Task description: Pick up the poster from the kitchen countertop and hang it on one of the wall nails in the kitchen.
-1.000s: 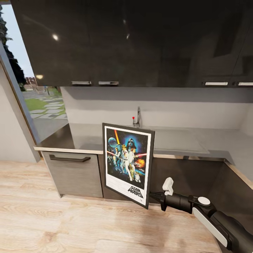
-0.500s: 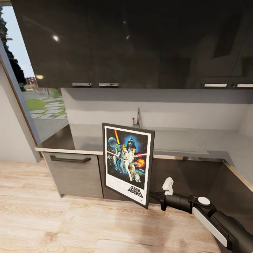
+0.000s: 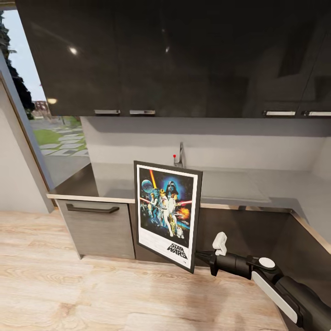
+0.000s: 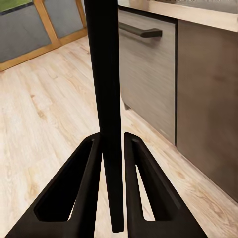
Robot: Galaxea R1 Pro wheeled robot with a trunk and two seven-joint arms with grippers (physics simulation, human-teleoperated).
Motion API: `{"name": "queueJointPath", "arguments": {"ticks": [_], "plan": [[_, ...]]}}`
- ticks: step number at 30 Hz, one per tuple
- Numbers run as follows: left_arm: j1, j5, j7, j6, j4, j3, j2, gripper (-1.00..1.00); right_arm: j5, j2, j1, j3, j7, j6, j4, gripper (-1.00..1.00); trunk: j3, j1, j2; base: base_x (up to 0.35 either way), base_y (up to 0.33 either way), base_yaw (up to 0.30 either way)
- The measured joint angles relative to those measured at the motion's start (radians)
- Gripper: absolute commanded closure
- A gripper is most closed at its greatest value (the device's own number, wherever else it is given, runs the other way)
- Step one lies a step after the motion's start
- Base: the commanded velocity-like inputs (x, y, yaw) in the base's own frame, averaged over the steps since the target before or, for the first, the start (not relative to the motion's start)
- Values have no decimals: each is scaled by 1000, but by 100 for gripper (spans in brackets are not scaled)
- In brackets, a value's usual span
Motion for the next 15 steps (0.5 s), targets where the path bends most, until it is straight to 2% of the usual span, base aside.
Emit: {"name": "queueJointPath", "arguments": {"ticks": [15], "plan": [[0,0,0,0,0,1,0,-100,0,0,0,0,0,0,0,100,44,-54,99,0,0,0]]}}
